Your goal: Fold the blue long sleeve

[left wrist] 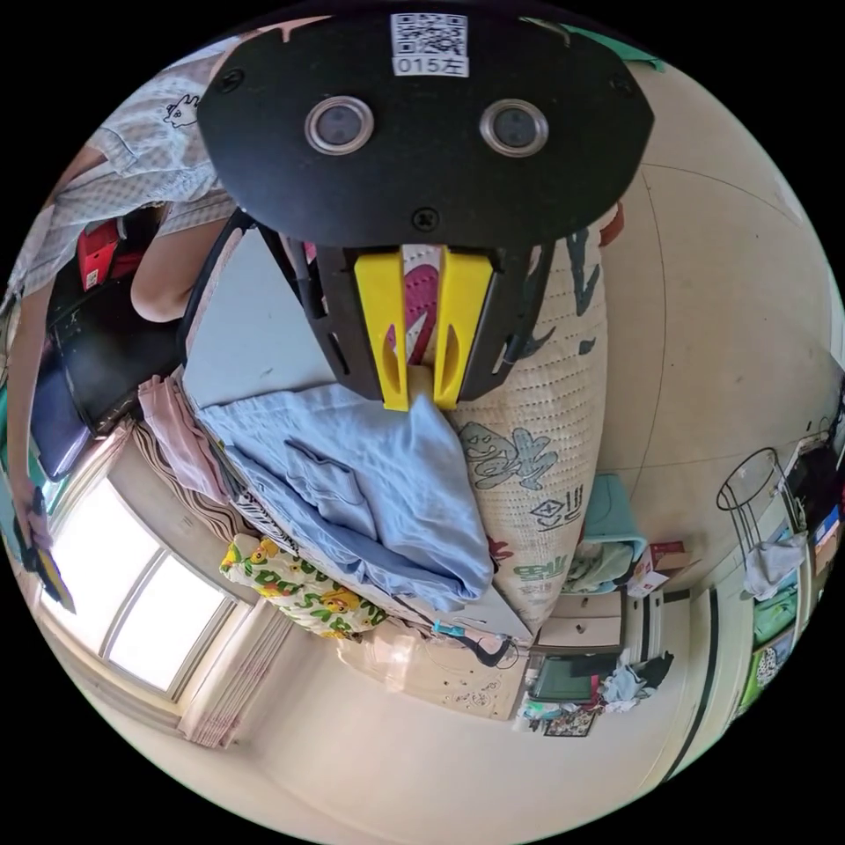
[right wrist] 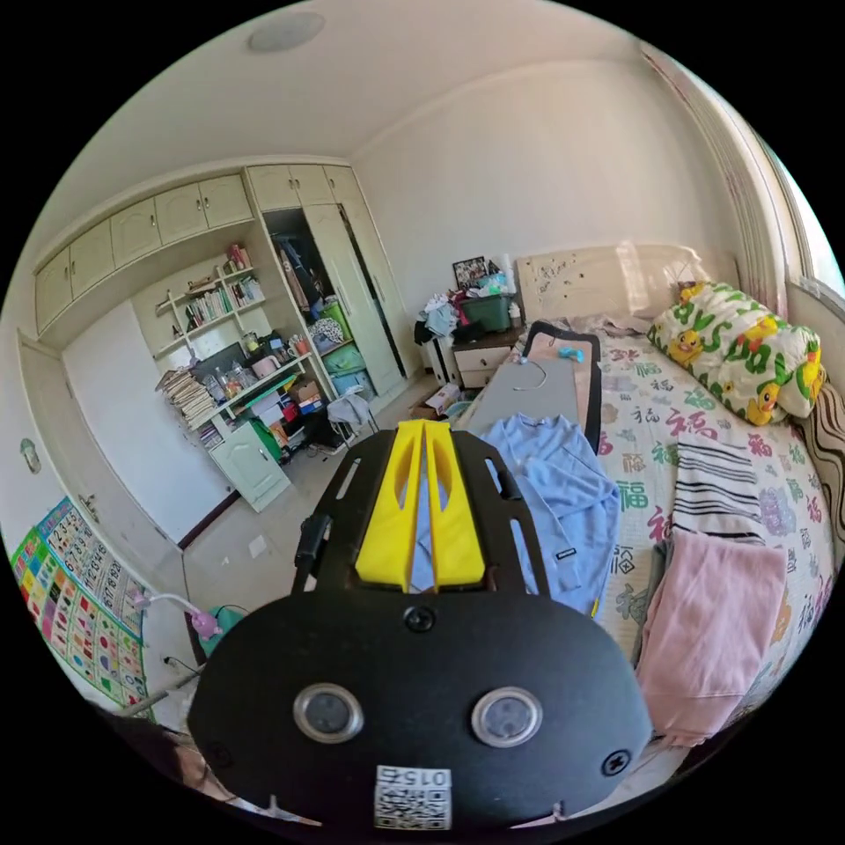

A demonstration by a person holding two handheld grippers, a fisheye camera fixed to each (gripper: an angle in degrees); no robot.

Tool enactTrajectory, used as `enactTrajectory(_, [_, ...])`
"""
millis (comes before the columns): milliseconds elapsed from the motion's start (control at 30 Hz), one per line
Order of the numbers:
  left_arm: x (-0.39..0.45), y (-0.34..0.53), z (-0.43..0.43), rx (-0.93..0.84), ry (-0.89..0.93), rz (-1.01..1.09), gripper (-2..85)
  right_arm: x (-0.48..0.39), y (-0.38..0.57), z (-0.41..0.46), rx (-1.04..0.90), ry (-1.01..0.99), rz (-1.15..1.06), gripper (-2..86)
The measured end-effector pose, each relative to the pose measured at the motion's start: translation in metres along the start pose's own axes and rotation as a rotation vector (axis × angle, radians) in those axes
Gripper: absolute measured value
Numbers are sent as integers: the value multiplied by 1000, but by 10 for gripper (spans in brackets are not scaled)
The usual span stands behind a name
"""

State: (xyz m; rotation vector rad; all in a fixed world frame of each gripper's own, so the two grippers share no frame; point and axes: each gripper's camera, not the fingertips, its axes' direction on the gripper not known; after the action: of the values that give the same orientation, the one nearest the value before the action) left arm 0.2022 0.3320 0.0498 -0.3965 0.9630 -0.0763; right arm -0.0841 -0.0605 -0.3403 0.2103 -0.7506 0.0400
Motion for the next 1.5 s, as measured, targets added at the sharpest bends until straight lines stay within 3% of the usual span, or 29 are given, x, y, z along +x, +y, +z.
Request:
enactTrajectory(100, [7,3,-8,10,-47,24,52,-27,3,-18,57,93,-29,-5])
enactTrajectory(367, [-5,12,-37,74,-1,-17,59,25,76,8,76,-24,-95,0])
enactTrajectory(467, [-12,18,-64,209,49,-36,68,81,155,47,79,-28,-113,10])
enactTrajectory(533, [-17,16,-71,229,62,-52,74,150,214,94,-20,-40,-20,39])
enactTrajectory(700, [-33,-1,-51,95,21,-132,114,284,307,171,-167,-41,245,67])
enactTrajectory(767, [-39,-4,-63,150,-31,-180,143,306,314,187,-295,49,228,78])
enactTrajectory(833, [-43,-9,-63,139,-23,-188,158,327,317,191,-301,218,254,102])
enactTrajectory(967, [-37,-30,-53,51,-68,-153,167,354,323,211,-326,59,303,109])
enactTrajectory(1133, [-23,-46,-54,29,-147,-107,169,353,317,253,-429,120,219,123])
enactTrajectory(1500, [-37,-72,-57,24,24,-51,59,383,313,268,-443,61,200,89])
